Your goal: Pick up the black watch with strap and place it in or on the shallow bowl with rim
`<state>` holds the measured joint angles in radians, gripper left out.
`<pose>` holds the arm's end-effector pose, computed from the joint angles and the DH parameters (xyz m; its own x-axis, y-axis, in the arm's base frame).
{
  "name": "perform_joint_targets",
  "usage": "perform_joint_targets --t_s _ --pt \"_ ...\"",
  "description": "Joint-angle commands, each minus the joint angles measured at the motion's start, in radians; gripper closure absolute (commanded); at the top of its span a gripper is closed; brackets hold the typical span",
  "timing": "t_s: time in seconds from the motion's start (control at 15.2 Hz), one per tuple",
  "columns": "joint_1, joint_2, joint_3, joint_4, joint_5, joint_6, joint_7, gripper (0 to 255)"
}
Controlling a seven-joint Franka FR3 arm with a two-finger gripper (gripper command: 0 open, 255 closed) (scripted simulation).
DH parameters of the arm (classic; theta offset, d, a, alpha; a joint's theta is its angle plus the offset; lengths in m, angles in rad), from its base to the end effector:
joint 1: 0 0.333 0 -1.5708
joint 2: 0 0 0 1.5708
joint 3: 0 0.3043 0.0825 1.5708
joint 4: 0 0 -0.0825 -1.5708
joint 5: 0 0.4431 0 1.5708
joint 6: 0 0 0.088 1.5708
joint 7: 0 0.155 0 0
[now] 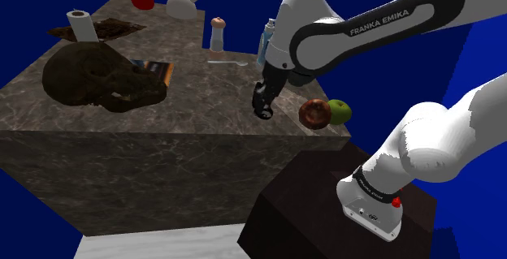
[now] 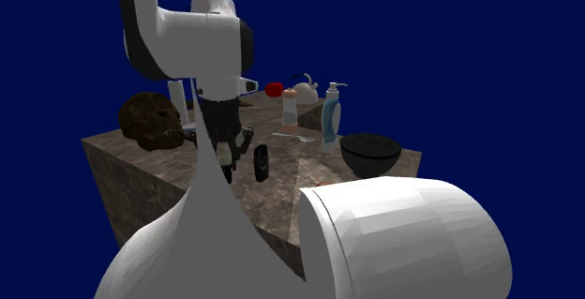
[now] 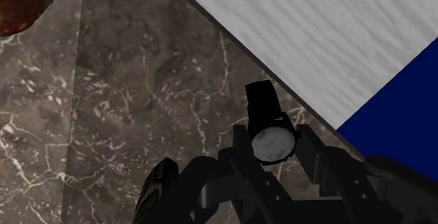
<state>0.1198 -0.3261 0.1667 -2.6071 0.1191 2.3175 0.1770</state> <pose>0.4454 0.1301 0.2677 0.9994 0.0217 0.0259 0.0228 -0.9989 -0.0421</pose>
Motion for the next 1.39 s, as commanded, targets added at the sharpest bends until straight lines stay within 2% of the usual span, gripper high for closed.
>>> perform_joint_targets --t_s 0.0,1.19,1.32 --pt "0.000 -0.015 -0.001 0.017 -0.001 -0.033 0.001 255" --pt "-0.002 -0.124 -0.018 0.179 -0.009 -0.303 0.007 255" --pt "-0.013 -0.125 -0.037 0.181 -0.017 -0.309 -0.017 255"
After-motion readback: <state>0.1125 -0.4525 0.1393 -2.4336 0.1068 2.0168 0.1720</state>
